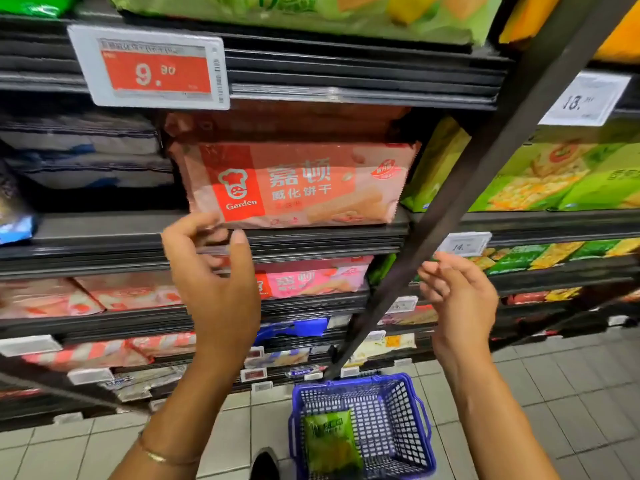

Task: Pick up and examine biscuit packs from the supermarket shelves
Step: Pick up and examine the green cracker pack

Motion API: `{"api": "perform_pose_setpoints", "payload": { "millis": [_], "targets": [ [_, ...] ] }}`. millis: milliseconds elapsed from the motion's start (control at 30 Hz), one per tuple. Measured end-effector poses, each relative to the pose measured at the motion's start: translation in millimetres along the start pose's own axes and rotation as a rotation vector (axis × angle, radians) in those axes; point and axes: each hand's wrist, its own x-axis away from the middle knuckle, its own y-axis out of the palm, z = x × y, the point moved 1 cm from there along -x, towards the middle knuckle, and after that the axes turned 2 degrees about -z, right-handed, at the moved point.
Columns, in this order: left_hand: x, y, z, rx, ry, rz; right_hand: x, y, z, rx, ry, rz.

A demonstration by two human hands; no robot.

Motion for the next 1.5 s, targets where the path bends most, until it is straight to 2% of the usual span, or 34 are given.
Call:
{"api": "perform_pose_setpoints", "payload": {
  "millis": [167,267,433,567,700,967,1200,1500],
  "targets": [
    [73.9,67.4,33.0,0.068,-0.064,-0.357,-41.4,-34.4,-28.4,-0.037,-0.077,0.052],
    [102.4,117.9,56.9,0.095,-0.131,-0.432,-72.7,-67.6,-51.0,0.009,-0.129,0.018],
    [129.1,197.4,101.6,0.243,-0.146,-0.525,-134.1,-120.9,-85.5,0.120,-0.211,-0.075],
    [117.8,245.7,120.5,0.070,-0.159,-0.513,-168.5,-135.6,-102.2,0.177,-0.266,-0.176],
    [102.0,272.0,135.6,-0.093,-0.271,-0.453,-185.7,-136.1,-109.0,0.213,-0.277,-0.269],
    [74.6,313.3,160.1,-0.085,-0.589,-0.181,-200.5,-136.2,-109.7,0.213,-0.234,-0.350],
    [85.9,296.7,150.6,-0.106,-0.450,-0.266,-198.5,-136.5,-116.5,0.180,-0.139,-0.424],
    [92.8,281.8,157.6,-0.219,-0.361,-0.318,-203.0,-131.2,-120.0,0.181,-0.097,-0.459]
  ]
}}
